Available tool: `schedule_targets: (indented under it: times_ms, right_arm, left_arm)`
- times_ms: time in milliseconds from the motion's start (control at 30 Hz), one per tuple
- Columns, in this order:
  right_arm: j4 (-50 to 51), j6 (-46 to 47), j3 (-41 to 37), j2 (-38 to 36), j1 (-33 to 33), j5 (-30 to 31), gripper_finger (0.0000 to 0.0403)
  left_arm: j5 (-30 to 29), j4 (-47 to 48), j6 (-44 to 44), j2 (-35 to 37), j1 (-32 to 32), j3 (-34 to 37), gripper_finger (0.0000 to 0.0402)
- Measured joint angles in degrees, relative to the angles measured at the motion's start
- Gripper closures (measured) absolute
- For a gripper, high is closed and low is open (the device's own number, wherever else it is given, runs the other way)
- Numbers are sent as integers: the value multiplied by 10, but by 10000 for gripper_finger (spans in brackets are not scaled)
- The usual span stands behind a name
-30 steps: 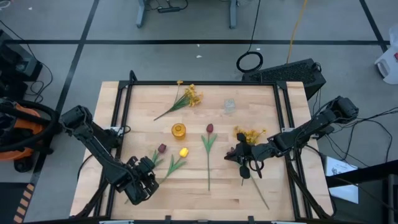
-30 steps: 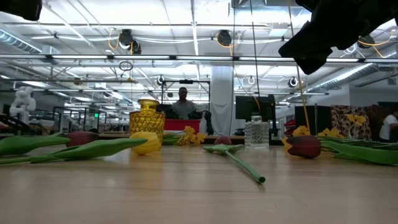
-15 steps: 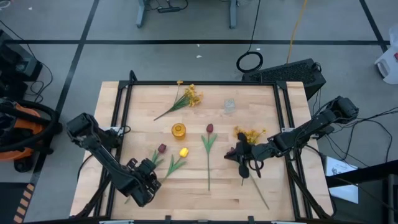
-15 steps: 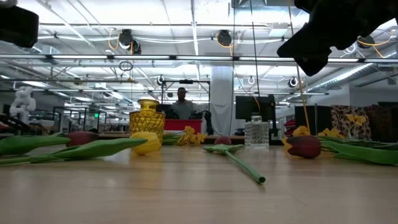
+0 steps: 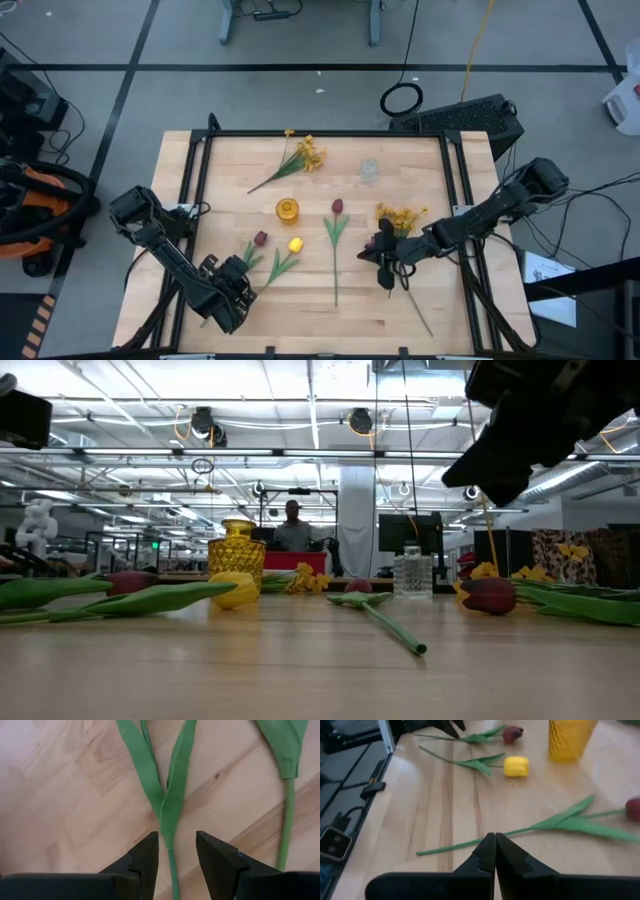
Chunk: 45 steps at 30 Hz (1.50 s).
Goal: Sort flowers into vase by color
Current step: Move the yellow tulip to the middle right of the table
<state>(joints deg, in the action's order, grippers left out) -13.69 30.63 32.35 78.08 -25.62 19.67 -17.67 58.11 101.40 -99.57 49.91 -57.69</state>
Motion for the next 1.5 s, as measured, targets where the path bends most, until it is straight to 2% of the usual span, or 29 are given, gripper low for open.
schedule_targets:
  times_ms: [167,300,433,567,700,833,1000,1133,1333,1500]
  right_arm:
    - [-41,95,0,51,0,10,403]
    - [-46,138,12,85,0,2,400]
    - [-22,142,62,115,0,-1,385]
    - [45,134,128,148,0,2,367]
    - [73,109,175,180,0,29,353]
    - [74,96,198,191,0,29,344]
    - [88,87,203,191,-10,29,341]
    - [97,76,204,189,-21,28,341]
    - [102,57,204,189,-40,27,341]
    - [102,47,204,189,-56,27,341]
  left_arm:
    - [-4,-39,-4,1,-4,0,262]
    - [-15,-85,-43,1,-4,0,262]
    - [-33,-129,-84,1,-4,0,262]
    - [-66,-162,-131,1,-4,0,262]
    - [-101,-179,-166,-7,-7,0,262]
    - [-107,-214,-208,-39,-13,0,262]
    - [-107,-223,-193,-76,-17,-3,264]
    - [-109,-234,-193,-87,-18,-3,290]
    - [-111,-250,-192,-85,-19,-4,387]
    - [-111,-250,-179,-85,-24,-4,392]
